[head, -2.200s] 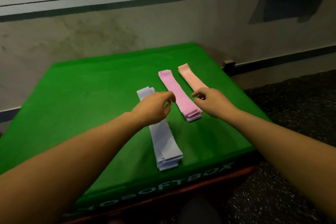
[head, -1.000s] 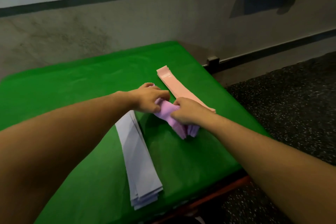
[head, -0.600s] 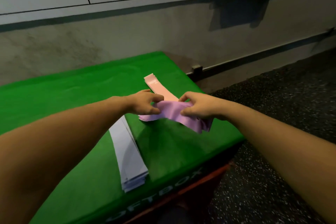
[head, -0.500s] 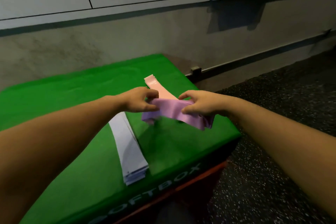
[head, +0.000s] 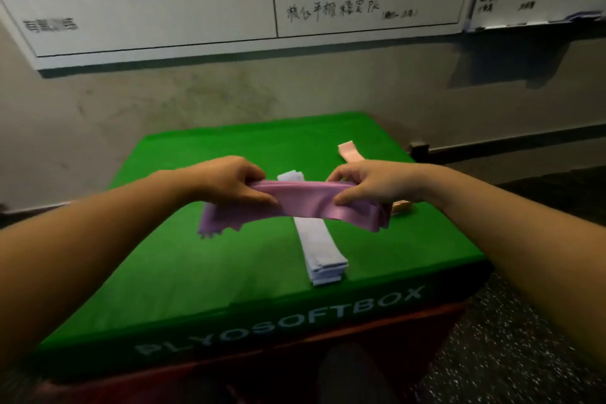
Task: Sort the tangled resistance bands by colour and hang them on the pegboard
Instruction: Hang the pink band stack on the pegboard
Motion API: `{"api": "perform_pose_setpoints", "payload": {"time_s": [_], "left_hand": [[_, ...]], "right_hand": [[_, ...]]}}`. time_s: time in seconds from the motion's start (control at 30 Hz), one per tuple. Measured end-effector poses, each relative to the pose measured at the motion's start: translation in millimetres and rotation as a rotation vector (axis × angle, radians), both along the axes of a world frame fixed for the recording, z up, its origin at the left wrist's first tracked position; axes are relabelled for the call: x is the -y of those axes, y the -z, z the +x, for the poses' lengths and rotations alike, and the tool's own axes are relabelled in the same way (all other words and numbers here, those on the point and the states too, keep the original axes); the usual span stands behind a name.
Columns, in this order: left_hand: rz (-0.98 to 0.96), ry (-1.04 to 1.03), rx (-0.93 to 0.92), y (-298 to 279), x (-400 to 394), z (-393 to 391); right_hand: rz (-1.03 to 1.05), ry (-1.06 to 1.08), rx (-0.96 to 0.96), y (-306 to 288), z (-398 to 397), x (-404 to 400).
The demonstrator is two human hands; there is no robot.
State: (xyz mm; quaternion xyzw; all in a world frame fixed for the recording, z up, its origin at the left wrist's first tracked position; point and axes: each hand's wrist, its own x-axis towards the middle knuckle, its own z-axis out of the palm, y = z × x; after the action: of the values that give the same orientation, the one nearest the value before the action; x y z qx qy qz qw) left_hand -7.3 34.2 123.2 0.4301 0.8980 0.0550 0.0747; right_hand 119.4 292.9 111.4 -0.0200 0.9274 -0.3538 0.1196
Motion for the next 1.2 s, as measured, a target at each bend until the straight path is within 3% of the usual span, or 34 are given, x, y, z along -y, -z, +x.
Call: {"api": "perform_pose_setpoints", "payload": {"time_s": [0.2,0.53,0.8,0.97,1.2], "left_hand": [[-0.219,-0.062,-0.367,37.6,117.7,1.0],[-0.119,-0.083,-0.747,116.4,212.8,-23.1],[-0.032,-0.258,-0.697,173.5,211.9,-22.4],[-0.068,-0.243,-0.614,176.2,213.3,-20.0],[-0.088,-0.312,-0.325,160.5,223.5,-18.1]], "right_hand": [[0.084,-0.171,0.073,33.0,-40.8,94.0],[0.299,-0.355,-0.134,94.3,-114.0,186.9],[0.764,-0.338,-0.290,128.1,-124.1,209.1],[0.821,-0.290,-0.331,134.2,-123.6,220.7],[0.815,-0.271,-0.540,154.8,-113.4,201.5]]}}
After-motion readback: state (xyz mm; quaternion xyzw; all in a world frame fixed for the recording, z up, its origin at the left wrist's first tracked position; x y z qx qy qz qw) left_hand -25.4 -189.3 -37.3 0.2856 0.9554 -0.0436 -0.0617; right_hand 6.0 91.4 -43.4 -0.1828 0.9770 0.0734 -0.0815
